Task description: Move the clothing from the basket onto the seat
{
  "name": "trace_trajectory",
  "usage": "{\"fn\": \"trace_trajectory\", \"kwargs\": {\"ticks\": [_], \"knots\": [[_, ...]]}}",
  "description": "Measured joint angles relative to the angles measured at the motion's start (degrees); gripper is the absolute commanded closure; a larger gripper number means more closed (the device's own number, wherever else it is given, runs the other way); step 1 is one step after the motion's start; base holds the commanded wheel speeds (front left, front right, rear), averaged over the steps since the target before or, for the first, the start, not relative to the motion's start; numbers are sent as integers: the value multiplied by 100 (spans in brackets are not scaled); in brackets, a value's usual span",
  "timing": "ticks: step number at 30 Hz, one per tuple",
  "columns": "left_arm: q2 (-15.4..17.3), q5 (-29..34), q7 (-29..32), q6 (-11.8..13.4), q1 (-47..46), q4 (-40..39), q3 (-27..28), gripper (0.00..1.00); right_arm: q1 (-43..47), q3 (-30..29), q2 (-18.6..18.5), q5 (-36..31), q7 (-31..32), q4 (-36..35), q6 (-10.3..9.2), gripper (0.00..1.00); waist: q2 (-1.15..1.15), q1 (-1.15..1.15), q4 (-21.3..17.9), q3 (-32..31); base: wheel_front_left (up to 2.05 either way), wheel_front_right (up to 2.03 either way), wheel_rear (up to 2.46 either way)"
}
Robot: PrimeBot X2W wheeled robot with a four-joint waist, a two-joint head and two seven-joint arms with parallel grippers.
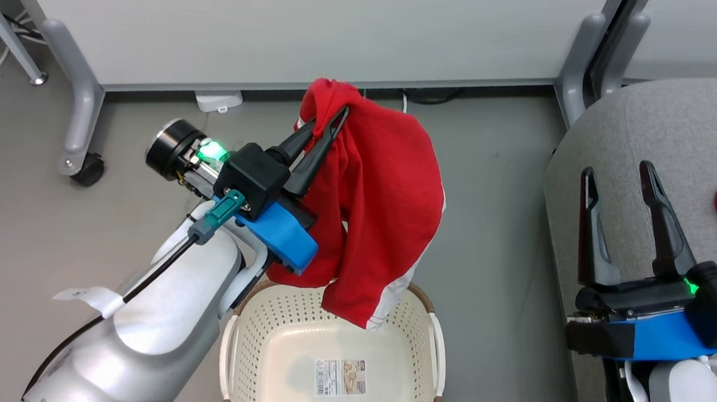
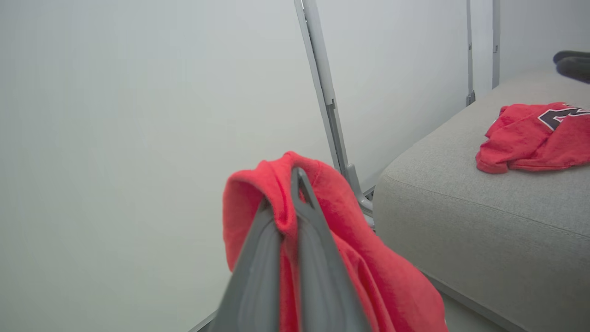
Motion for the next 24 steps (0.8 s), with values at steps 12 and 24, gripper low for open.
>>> {"fn": "trace_trajectory", "kwargs": {"ticks": [12, 24], "knots": [[-12, 272, -4, -86, 29, -633, 142, 100, 172, 38, 0, 120, 0, 67, 0, 0, 0, 0, 78, -322, 0, 0, 0], [-52, 357, -4, -108, 146, -856, 71, 100, 148, 338, -12, -55, 0, 92, 0, 0, 0, 1, 133, -446, 0, 0, 0]]}}
